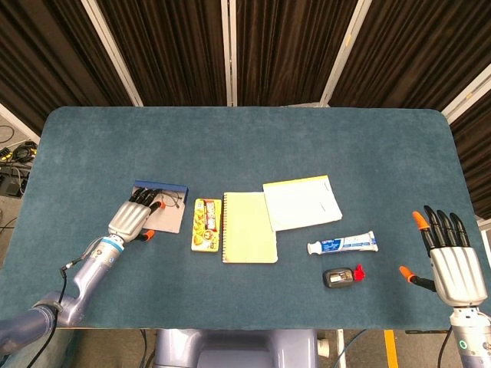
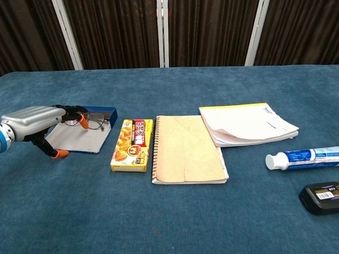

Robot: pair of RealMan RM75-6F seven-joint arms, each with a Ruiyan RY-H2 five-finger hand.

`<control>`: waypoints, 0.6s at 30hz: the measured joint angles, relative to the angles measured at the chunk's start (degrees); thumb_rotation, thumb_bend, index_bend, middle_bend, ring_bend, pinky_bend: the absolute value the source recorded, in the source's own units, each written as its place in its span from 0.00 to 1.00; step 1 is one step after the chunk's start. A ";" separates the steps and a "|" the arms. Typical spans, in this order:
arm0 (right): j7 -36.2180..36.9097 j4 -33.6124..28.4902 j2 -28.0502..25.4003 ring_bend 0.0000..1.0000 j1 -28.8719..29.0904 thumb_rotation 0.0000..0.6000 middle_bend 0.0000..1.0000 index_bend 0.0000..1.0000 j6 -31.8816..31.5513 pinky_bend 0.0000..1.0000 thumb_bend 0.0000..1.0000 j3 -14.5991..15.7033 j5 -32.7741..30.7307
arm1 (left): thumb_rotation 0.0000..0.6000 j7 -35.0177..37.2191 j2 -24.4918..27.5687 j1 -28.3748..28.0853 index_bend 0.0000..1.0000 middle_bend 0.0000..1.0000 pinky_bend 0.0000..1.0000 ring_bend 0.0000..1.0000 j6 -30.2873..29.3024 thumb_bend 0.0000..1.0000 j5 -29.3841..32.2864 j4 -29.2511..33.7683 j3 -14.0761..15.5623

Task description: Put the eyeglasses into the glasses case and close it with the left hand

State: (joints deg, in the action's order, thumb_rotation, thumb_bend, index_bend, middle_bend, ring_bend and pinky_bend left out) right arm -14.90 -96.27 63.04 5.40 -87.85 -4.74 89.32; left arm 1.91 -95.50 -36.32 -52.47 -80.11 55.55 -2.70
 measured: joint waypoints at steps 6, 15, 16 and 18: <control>0.04 -0.05 -0.02 0.00 -0.01 1.00 0.00 0.00 -0.05 0.00 0.00 0.00 0.02 | 1.00 -0.04 0.37 -0.03 0.24 0.00 0.00 0.00 -0.17 0.50 0.08 0.10 -0.33; 0.23 0.02 -0.05 0.00 0.07 1.00 0.00 0.00 0.17 0.00 0.00 -0.03 -0.19 | 1.00 0.16 0.77 -0.62 0.24 0.00 0.00 0.00 0.38 0.50 0.97 0.14 -1.51; 0.25 0.02 -0.04 0.00 0.08 1.00 0.00 0.00 0.19 0.00 0.00 -0.04 -0.22 | 1.00 0.31 0.76 -0.79 0.24 0.00 0.00 0.00 0.67 0.50 1.24 0.11 -1.79; 0.24 0.05 0.00 0.00 0.11 1.00 0.00 0.00 0.24 0.00 0.00 -0.07 -0.28 | 1.00 0.36 0.74 -1.38 0.25 0.00 0.00 0.00 1.21 0.50 1.79 -0.01 -2.58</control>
State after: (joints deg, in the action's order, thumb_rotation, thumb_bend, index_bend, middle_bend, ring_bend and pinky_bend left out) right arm -14.66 -96.22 63.04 5.51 -87.61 -4.81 89.04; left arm 2.27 -94.75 -37.70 -51.26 -78.32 55.54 -5.28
